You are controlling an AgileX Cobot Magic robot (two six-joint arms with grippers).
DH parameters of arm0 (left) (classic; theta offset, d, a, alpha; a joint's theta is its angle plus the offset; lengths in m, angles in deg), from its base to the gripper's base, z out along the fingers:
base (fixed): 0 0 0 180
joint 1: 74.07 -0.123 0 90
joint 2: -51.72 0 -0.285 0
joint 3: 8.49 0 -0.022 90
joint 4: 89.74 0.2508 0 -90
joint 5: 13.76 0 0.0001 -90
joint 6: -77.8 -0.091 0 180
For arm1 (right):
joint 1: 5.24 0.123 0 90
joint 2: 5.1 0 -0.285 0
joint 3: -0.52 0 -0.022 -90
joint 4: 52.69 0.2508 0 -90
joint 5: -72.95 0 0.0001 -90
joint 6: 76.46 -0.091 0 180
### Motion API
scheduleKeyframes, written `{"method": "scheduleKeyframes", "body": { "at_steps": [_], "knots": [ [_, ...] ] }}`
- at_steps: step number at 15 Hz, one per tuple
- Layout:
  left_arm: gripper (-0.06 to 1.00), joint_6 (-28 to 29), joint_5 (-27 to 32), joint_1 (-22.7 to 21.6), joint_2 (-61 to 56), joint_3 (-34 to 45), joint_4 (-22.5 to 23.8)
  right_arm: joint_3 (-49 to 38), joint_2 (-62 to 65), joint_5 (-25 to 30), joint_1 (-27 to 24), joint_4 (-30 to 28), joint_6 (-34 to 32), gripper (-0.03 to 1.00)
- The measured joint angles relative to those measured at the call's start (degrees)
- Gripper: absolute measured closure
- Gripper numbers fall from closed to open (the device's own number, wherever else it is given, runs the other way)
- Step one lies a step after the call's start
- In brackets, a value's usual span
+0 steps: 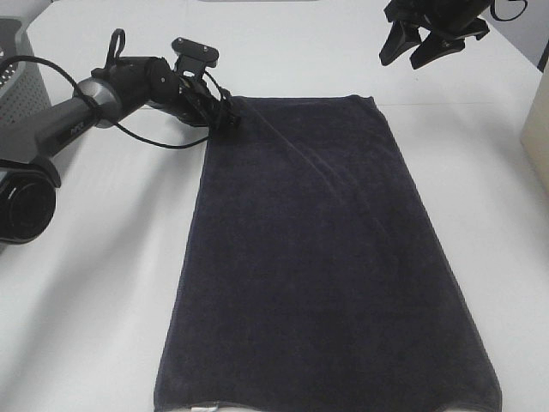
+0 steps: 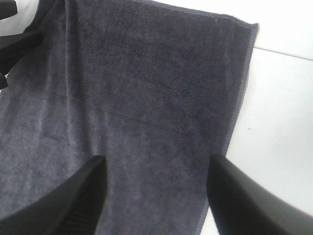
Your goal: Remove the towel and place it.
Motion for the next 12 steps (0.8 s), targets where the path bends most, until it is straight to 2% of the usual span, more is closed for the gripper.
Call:
{"method": "scheduleKeyframes", "body": {
  "at_steps": [7, 9, 10, 12],
  "knots": [
    [0.3, 3.4, 4.7, 0.0, -0.9, -0.2, 2.1, 0.0, 0.0, 0.0, 0.0, -0.1, 0.0, 0.38],
    [0.3, 7.4, 7.6, 0.0, -1.5, -0.2, 5.8, 0.0, 0.0, 0.0, 0.0, -0.1, 0.0, 0.38],
    [0.3, 11.5, 9.1, 0.0, -1.9, -0.2, 9.4, 0.0, 0.0, 0.0, 0.0, -0.1, 0.0, 0.38],
    [0.3, 13.7, 9.5, 0.0, -2.1, -0.2, 11.0, 0.0, 0.0, 0.0, 0.0, -0.1, 0.0, 0.38]
  ]
}}
